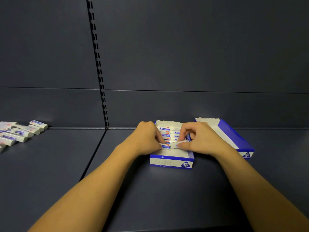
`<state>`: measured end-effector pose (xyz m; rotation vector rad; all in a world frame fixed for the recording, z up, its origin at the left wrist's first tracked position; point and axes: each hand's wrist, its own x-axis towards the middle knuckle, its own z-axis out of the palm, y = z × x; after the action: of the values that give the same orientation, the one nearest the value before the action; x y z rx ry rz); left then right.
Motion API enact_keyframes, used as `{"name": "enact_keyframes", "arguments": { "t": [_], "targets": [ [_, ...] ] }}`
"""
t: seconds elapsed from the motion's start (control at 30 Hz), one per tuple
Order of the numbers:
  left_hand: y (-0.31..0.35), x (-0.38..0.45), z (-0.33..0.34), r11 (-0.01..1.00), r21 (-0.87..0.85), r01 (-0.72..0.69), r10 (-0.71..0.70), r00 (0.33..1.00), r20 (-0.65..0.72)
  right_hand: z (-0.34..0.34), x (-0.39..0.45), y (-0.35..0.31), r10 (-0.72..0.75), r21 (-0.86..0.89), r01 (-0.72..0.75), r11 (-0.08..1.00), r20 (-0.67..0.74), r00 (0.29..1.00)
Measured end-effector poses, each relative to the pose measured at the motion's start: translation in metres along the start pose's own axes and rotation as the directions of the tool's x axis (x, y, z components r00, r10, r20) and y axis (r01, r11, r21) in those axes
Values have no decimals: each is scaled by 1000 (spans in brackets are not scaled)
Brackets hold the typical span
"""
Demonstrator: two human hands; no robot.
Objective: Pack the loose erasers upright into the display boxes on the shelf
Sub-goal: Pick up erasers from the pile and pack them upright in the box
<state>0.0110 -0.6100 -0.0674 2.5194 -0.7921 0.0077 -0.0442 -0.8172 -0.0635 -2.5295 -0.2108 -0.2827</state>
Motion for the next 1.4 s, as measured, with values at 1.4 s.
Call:
{"name": "enact_keyframes", "arguments": {
  "t": [1.4],
  "targets": [
    [10,4,8,995,-40,88,-89,996,-20,2,11,-5,-2,-293,31,956,101,995]
  ]
}}
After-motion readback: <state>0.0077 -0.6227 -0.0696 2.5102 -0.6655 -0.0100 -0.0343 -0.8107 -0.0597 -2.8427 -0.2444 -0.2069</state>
